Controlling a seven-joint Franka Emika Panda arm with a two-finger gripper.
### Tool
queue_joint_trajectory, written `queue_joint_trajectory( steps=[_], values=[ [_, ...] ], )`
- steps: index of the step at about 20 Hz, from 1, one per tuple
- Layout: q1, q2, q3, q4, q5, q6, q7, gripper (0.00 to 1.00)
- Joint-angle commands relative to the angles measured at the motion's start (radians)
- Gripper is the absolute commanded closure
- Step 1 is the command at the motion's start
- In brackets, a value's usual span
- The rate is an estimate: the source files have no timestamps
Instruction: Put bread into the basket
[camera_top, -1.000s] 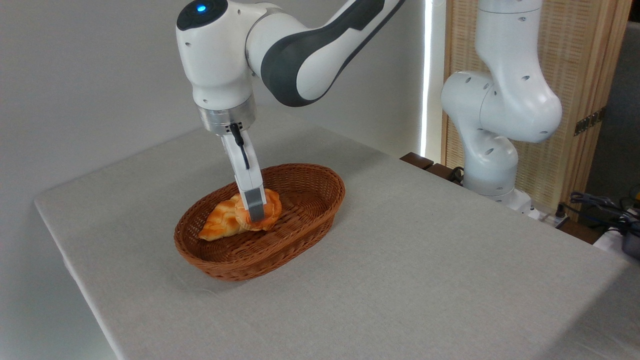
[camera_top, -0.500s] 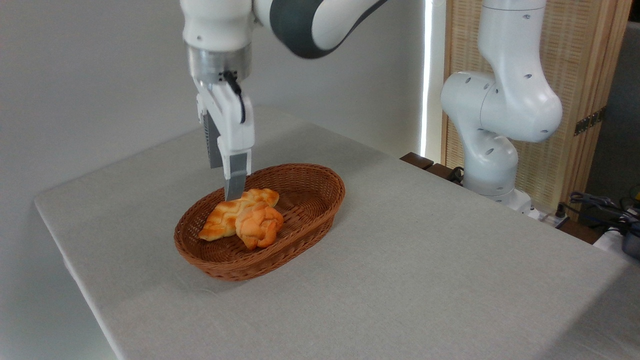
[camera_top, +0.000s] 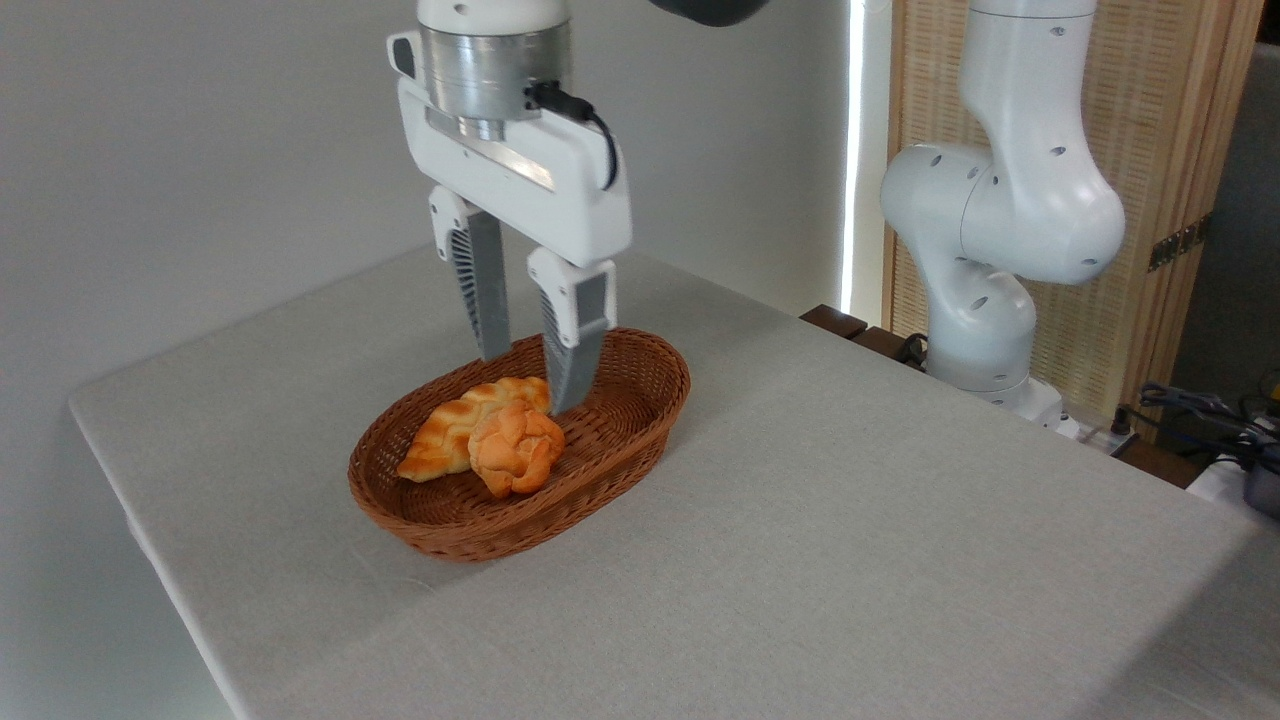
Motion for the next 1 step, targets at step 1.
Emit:
queue_joint_trajectory(
  steps=[1],
  values=[
    [-0.009, 0.005, 0.022, 0.02, 0.004, -0.051, -0.019, 0.0]
  ],
)
